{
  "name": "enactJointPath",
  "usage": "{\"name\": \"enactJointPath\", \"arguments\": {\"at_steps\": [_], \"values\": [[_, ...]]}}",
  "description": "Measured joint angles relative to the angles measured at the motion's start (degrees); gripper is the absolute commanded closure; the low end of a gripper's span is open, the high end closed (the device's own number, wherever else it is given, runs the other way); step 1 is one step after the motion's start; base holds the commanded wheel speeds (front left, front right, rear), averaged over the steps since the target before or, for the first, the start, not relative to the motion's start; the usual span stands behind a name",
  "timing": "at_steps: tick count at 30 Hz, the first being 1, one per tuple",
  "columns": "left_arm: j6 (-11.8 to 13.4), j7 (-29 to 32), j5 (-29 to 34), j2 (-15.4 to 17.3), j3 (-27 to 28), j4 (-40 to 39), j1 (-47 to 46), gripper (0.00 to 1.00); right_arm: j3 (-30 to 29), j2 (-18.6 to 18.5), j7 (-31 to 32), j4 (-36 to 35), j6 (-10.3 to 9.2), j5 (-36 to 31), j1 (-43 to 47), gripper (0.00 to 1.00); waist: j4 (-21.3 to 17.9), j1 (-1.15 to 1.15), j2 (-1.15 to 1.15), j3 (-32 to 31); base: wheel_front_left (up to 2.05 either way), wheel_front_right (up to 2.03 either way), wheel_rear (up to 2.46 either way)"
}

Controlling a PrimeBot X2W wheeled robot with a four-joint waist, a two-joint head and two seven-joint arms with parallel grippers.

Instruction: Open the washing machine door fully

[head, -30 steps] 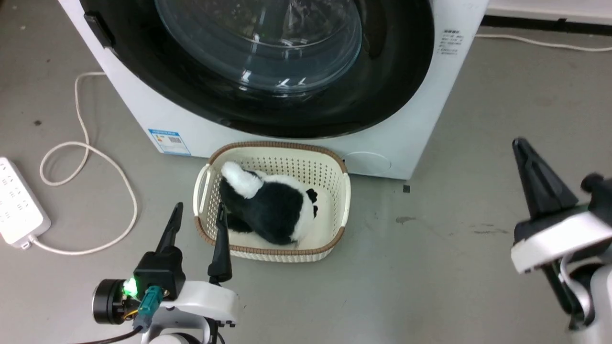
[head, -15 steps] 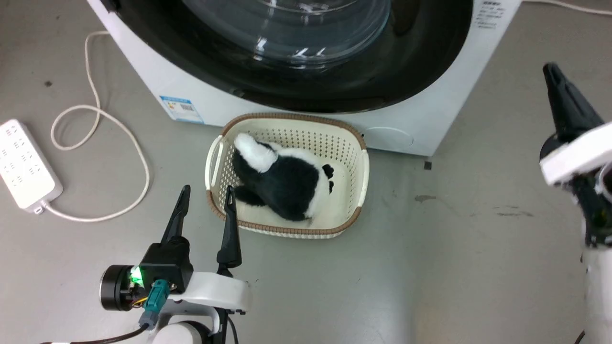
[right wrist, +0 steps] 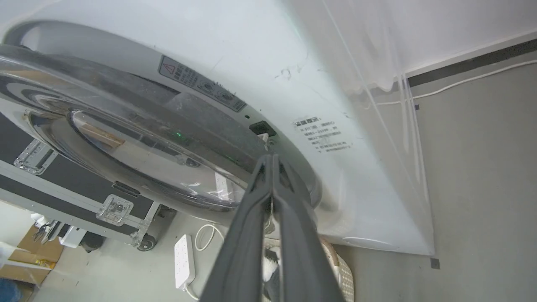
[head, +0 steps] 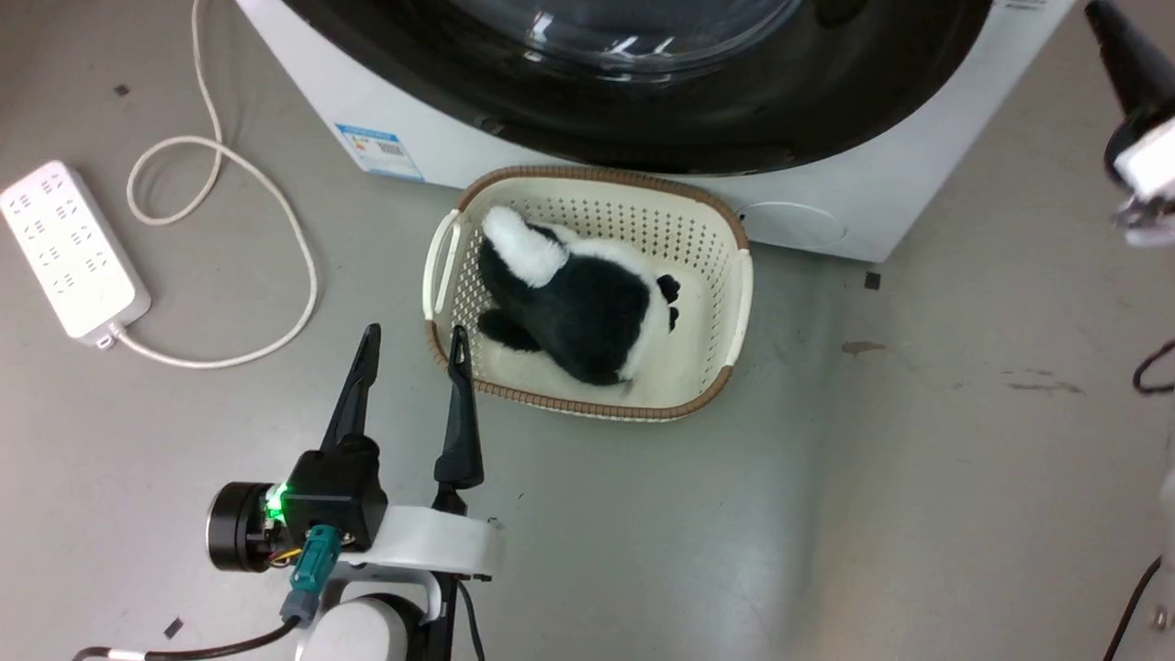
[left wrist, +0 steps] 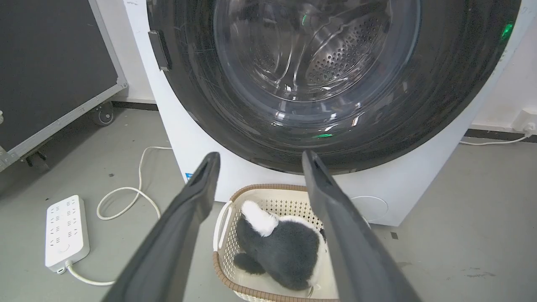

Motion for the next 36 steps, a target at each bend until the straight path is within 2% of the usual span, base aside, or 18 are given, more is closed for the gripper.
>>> {"name": "enactJointPath", "arguments": {"at_steps": [14,15,19,30,36], "values": [[2.0,-1.6,-1.4,0.0,-2.7,-1.0,-2.2,0.0,-6.4,0.0,12.7,13.2,-0.01,5.1,-15.9,1.0,2.5,0.0,0.0,4.2,0.0,0.0,0.0],[2.5,-2.0,-1.8,0.0,-3.3,-1.2,-2.7,0.0,-7.7,0.0,15.6,15.4,-0.01,5.6,-19.0,1.0,3.1,0.0,0.0,5.2,0.0,0.0,0.0],[3.2,-2.5,-2.1,0.0,-4.2,-1.4,-3.3,0.0,-9.5,0.1,19.3,17.7,-0.01,6.5,-22.1,1.0,3.7,0.0,0.0,6.3,0.0,0.0,0.0],[4.1,-3.8,-2.5,0.0,-4.7,-1.2,-3.9,0.0,-13.8,1.3,28.1,18.4,-0.03,9.2,-22.9,1.0,3.9,0.0,0.0,5.4,0.0,0.0,0.0],[4.0,-4.5,-2.4,0.0,-4.6,-0.4,-3.8,0.0,-16.5,3.5,32.8,17.0,-0.03,12.0,-18.6,1.0,3.0,-0.01,0.0,2.4,0.0,0.0,0.0]]}}
